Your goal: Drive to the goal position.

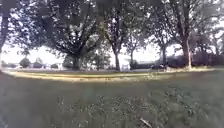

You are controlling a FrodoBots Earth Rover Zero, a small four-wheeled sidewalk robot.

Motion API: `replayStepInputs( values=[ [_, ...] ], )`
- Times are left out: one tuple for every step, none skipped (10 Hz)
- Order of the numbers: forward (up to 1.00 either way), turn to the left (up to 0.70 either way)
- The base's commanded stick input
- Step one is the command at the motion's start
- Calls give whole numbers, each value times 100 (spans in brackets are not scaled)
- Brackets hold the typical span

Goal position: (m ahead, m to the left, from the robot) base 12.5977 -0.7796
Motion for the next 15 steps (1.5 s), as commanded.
replayStepInputs(
  values=[
    [70,0],
    [70,0],
    [70,0],
    [70,0],
    [70,0],
    [70,0],
    [70,0],
    [70,0],
    [70,0],
    [70,0],
    [70,0],
    [70,0],
    [70,0],
    [70,0],
    [70,0]
  ],
)
